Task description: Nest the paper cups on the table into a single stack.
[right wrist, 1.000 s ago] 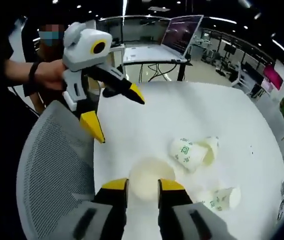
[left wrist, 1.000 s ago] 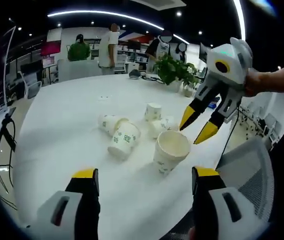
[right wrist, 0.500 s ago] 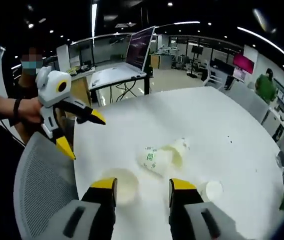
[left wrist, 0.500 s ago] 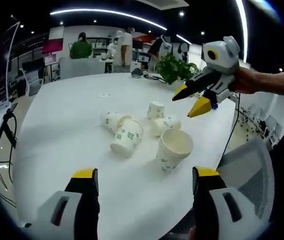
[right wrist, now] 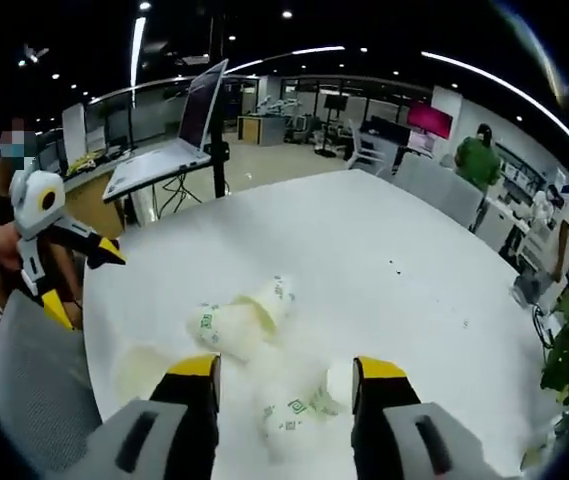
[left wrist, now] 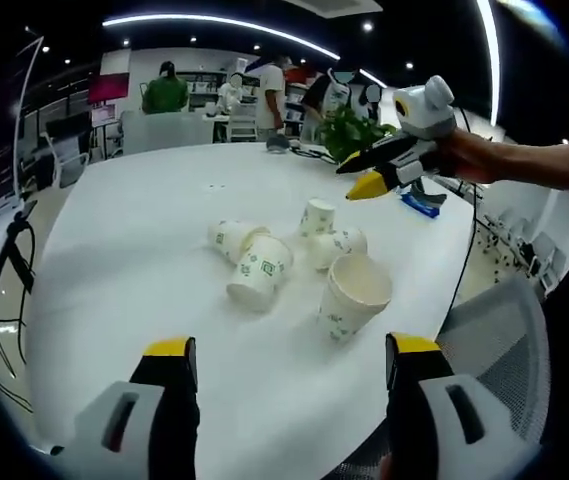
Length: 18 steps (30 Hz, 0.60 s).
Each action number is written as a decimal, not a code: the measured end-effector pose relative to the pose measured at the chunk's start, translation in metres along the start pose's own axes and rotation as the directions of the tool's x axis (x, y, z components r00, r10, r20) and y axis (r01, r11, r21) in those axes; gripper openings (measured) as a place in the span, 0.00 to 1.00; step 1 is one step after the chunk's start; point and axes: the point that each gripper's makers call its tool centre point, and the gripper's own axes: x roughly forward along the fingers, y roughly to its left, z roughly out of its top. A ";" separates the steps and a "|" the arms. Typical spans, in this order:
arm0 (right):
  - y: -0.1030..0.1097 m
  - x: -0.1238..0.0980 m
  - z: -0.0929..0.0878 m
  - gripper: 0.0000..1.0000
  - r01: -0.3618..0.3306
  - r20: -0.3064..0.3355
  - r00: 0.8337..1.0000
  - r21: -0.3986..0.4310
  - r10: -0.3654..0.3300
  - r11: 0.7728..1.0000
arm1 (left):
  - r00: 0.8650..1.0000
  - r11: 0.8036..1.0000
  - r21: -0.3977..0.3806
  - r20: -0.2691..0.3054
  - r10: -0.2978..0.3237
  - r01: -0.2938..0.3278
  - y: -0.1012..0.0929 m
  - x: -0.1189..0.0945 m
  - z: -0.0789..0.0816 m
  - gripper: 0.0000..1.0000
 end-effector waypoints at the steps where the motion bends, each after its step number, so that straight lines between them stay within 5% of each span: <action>1: -0.006 0.002 0.000 0.55 0.019 0.000 1.000 0.001 -0.019 1.000 | 1.000 1.000 0.000 0.000 0.000 0.000 -0.001 0.000 0.000 0.76; 18: -0.049 0.066 -0.044 0.56 0.100 -0.133 0.988 0.150 -0.080 0.984 | 1.000 1.000 -0.021 -0.010 0.011 -0.012 0.007 -0.002 -0.004 0.75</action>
